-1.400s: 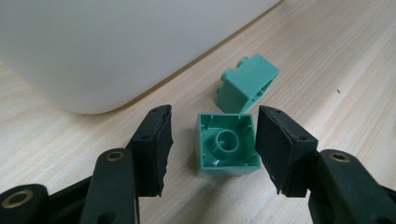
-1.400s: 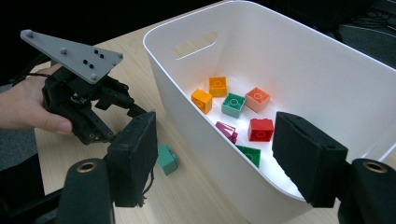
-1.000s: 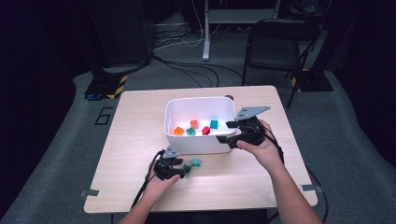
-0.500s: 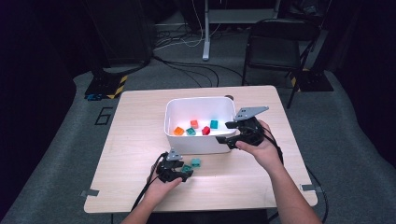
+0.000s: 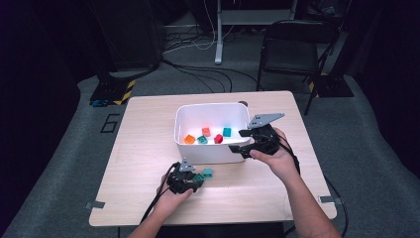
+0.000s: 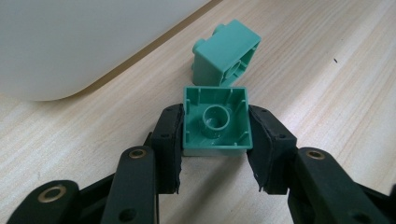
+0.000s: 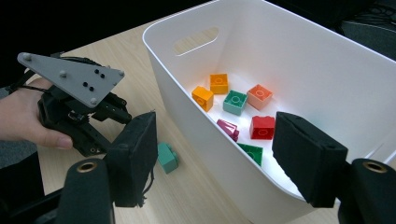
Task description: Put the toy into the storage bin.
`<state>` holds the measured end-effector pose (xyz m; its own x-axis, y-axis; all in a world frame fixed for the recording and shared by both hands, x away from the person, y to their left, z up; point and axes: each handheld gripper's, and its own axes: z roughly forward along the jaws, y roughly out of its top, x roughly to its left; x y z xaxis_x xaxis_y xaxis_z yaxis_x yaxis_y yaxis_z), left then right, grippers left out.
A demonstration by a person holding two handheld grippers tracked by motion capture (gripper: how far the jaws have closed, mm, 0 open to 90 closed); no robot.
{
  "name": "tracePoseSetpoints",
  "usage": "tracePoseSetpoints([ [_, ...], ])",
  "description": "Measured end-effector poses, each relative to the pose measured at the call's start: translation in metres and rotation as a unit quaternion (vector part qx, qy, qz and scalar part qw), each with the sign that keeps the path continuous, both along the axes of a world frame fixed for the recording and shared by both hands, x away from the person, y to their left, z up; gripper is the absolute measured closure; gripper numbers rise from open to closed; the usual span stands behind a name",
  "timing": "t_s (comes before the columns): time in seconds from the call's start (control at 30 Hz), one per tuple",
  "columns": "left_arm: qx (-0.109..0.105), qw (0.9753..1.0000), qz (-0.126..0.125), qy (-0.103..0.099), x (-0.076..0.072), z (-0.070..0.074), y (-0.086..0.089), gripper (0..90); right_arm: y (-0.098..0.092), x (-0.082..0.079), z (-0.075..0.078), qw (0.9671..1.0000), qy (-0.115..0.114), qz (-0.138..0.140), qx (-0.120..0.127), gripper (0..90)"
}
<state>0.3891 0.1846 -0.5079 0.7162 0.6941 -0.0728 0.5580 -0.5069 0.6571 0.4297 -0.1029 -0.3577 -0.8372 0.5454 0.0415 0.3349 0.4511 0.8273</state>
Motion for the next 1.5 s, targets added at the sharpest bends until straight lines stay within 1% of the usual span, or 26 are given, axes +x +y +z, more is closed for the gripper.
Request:
tracePoseSetpoints([
  [0.17,0.008,1.0000,-0.006,-0.001,0.000,0.004,0.001,58.3,0.000,0.000,0.000,1.0000,0.000,0.001,0.000,30.6],
  [0.23,0.006,1.0000,-0.006,-0.002,-0.001,0.008,0.001,58.3,0.000,0.000,0.000,1.0000,0.000,0.000,0.000,30.6],
  [0.33,0.001,1.0000,-0.009,-0.003,-0.001,0.016,0.003,58.3,0.000,0.000,0.000,1.0000,0.000,0.000,0.001,30.6],
  [0.5,-0.006,0.9999,-0.011,0.003,-0.001,0.033,0.005,58.3,0.000,0.000,0.001,1.0000,-0.001,0.000,0.000,30.6],
  [0.53,-0.006,0.9999,-0.013,-0.001,-0.001,0.038,0.006,58.3,0.000,0.000,0.001,1.0000,-0.001,0.000,0.000,30.6],
  [0.57,-0.008,0.9999,-0.012,0.000,-0.001,0.042,0.007,58.3,0.000,-0.001,0.001,1.0000,0.001,-0.001,0.000,30.6],
  [0.6,-0.008,0.9999,-0.012,0.000,-0.001,0.042,0.007,58.3,-0.001,-0.001,0.001,1.0000,0.001,-0.002,0.000,30.6],
  [0.63,-0.012,0.9999,-0.011,0.004,-0.002,0.048,0.008,58.4,-0.001,0.000,0.001,1.0000,0.000,-0.001,0.001,30.6],
  [0.7,-0.006,0.9998,-0.017,0.007,-0.001,0.055,0.009,58.3,-0.001,0.000,0.001,1.0000,0.000,-0.002,0.001,30.6],
  [0.77,-0.008,0.9998,-0.013,0.008,-0.002,0.063,0.010,58.3,-0.001,0.000,0.001,1.0000,-0.001,-0.001,0.001,30.6],
  [0.8,-0.007,0.9999,-0.014,0.006,-0.002,0.068,0.011,58.3,-0.001,0.000,0.001,1.0000,-0.001,-0.001,0.000,30.6],
  [0.9,-0.015,0.9998,-0.015,0.002,-0.003,0.081,0.013,58.3,-0.001,-0.001,0.001,1.0000,-0.001,-0.001,0.001,30.6],
  [0.93,-0.013,0.9998,-0.018,-0.001,-0.002,0.085,0.013,58.3,-0.001,0.000,0.001,1.0000,-0.002,-0.002,0.001,30.6],
  [0.97,-0.013,0.9998,-0.018,-0.001,-0.002,0.085,0.013,58.4,-0.001,0.000,0.001,1.0000,-0.002,-0.001,0.001,30.6],
  [1.0,-0.009,0.9997,-0.021,-0.005,-0.002,0.092,0.012,58.4,-0.001,0.000,0.001,1.0000,-0.002,-0.001,0.001,30.6],
  [1.03,-0.006,0.9997,-0.023,-0.005,-0.002,0.096,0.012,58.3,-0.002,0.000,0.001,1.0000,-0.003,-0.001,0.001,30.6],
  [1.07,-0.001,0.9996,-0.025,-0.008,0.000,0.103,0.011,58.4,-0.001,0.000,0.001,1.0000,-0.002,-0.002,0.000,30.6],
  [1.13,0.002,0.9995,-0.030,-0.011,0.001,0.110,0.010,58.3,-0.001,0.000,0.001,1.0000,-0.001,-0.002,0.000,30.6],
  [1.27,-0.004,0.9992,-0.034,-0.020,0.005,0.127,0.010,58.3,-0.002,0.000,0.002,1.0000,-0.003,-0.002,0.001,30.6],
  [1.33,-0.011,0.9991,-0.034,-0.024,0.007,0.135,0.011,58.4,-0.002,0.000,0.002,1.0000,-0.002,-0.003,0.001,30.6],
  [1.43,-0.020,0.9989,-0.031,-0.030,0.012,0.148,0.013,58.4,-0.002,0.000,0.002,1.0000,-0.002,-0.002,0.002,30.6],
  [1.47,-0.020,0.9988,-0.029,-0.035,0.014,0.154,0.015,58.3,-0.002,0.000,0.002,1.0000,-0.004,-0.001,0.001,30.6],
  [1.5,-0.021,0.9987,-0.029,-0.036,0.015,0.156,0.015,58.3,-0.002,0.000,0.002,1.0000,-0.004,-0.001,0.001,30.6],
])
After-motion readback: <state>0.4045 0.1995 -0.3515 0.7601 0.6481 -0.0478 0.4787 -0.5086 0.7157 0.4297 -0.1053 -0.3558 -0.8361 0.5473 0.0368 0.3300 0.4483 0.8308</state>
